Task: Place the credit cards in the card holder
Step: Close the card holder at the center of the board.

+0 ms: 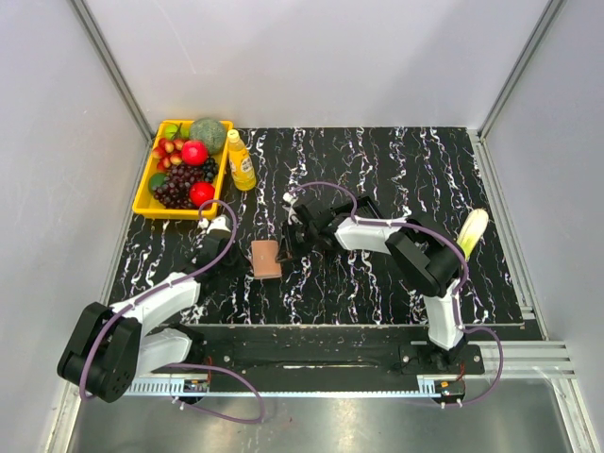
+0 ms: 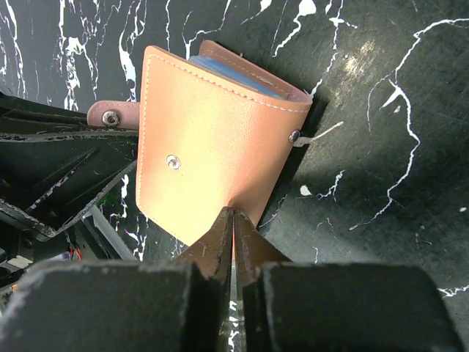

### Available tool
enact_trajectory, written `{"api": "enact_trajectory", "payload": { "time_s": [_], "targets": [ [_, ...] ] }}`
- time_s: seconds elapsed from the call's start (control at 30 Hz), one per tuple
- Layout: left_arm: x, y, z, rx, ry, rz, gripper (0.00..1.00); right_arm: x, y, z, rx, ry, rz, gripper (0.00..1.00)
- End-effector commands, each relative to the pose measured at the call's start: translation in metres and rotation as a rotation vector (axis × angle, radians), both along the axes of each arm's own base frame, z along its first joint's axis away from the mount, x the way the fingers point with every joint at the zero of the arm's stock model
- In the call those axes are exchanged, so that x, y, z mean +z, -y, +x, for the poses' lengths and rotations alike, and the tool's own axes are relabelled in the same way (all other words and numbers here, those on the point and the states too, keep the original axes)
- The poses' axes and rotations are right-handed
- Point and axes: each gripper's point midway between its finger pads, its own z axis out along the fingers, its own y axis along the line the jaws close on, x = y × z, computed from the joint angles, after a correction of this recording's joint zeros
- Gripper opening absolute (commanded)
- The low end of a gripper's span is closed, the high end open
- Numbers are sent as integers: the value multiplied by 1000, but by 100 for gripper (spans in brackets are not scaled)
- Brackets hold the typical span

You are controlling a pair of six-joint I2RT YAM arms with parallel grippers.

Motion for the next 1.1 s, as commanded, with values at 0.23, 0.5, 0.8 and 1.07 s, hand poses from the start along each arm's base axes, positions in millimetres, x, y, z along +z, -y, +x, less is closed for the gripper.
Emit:
{"api": "enact_trajectory", "payload": {
  "time_s": [0.23,0.5,0.8,1.07],
  "targets": [
    [22,12,17,-8,68,-54,10,21,-21,1,41,78,33,8],
    [22,11,18,-6,70,-49,10,-7,-24,-7,71,71,-63,8],
    [36,12,18,-13,100,-64,37,-30,-14,-1,12,55,-148,11],
    [61,-1,20,38,184,-74,45,-29,-9,1,-7,69,-169,11]
  ]
}}
